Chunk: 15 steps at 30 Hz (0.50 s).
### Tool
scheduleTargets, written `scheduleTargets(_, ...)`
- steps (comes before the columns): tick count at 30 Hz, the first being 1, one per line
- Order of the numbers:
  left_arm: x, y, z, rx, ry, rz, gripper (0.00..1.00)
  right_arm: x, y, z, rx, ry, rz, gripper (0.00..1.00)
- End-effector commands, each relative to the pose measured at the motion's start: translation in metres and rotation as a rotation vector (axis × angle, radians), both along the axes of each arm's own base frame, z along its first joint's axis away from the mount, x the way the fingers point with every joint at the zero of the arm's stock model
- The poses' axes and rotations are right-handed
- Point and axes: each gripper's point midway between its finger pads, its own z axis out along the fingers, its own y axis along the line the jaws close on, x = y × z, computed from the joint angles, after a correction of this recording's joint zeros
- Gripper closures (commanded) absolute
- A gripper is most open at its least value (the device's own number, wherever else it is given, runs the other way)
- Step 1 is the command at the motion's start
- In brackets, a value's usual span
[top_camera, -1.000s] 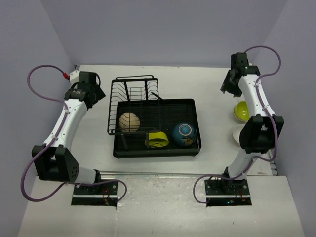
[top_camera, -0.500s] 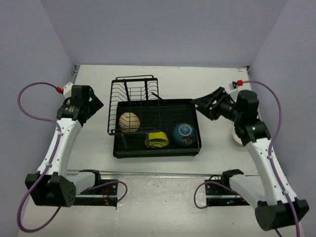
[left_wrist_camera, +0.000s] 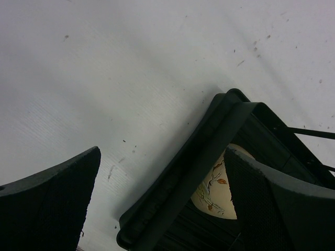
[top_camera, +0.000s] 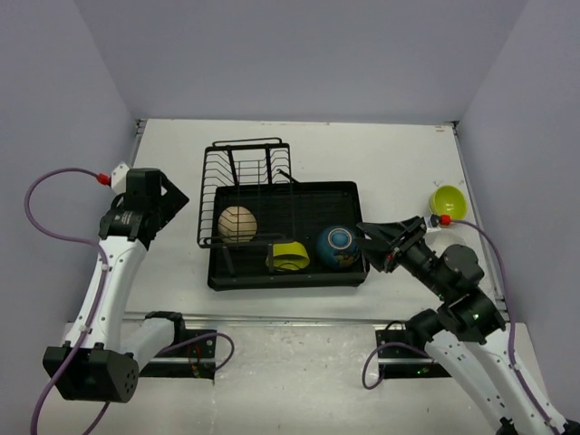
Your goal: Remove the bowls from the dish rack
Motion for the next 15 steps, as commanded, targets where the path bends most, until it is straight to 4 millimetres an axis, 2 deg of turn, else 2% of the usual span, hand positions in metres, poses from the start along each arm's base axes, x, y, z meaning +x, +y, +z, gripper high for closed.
scheduleTargets(1, -0.005, -0.002, 0.001, -0.039, -0.012, 0.026, 0.00, 0.013, -0.014, -0.017, 0.072, 0.099, -0.138, 0.46)
scheduleTargets(2, -0.005, -0.002, 0.002, -0.041, -0.018, 0.028, 0.00, 0.012, -0.010, -0.027, 0.078, 0.110, -0.123, 0.46)
scheduleTargets(5, -0.005, -0.001, 0.011, -0.038, -0.036, 0.035, 0.00, 0.011, 0.002, -0.036, 0.049, 0.086, -0.070, 0.47)
scheduleTargets(7, -0.005, -0.001, 0.016, -0.036, -0.046, 0.034, 0.00, 0.009, 0.012, -0.033, 0.026, 0.045, -0.022, 0.46)
scheduleTargets(9, -0.007, 0.001, 0.017, -0.028, -0.038, 0.037, 0.00, 0.010, 0.028, -0.041, -0.023, 0.063, 0.041, 0.47)
scheduleTargets(10, -0.008, 0.001, 0.018, -0.027, -0.038, 0.038, 0.00, 0.010, 0.032, -0.039, -0.046, 0.047, 0.056, 0.46)
scheduleTargets(11, -0.008, 0.001, 0.019, -0.028, -0.039, 0.037, 0.00, 0.007, 0.043, -0.046, -0.078, 0.065, 0.088, 0.46)
scheduleTargets(15, -0.013, -0.001, 0.019, -0.038, -0.034, 0.035, 0.00, 0.003, 0.054, -0.056, -0.115, 0.133, 0.089, 0.46)
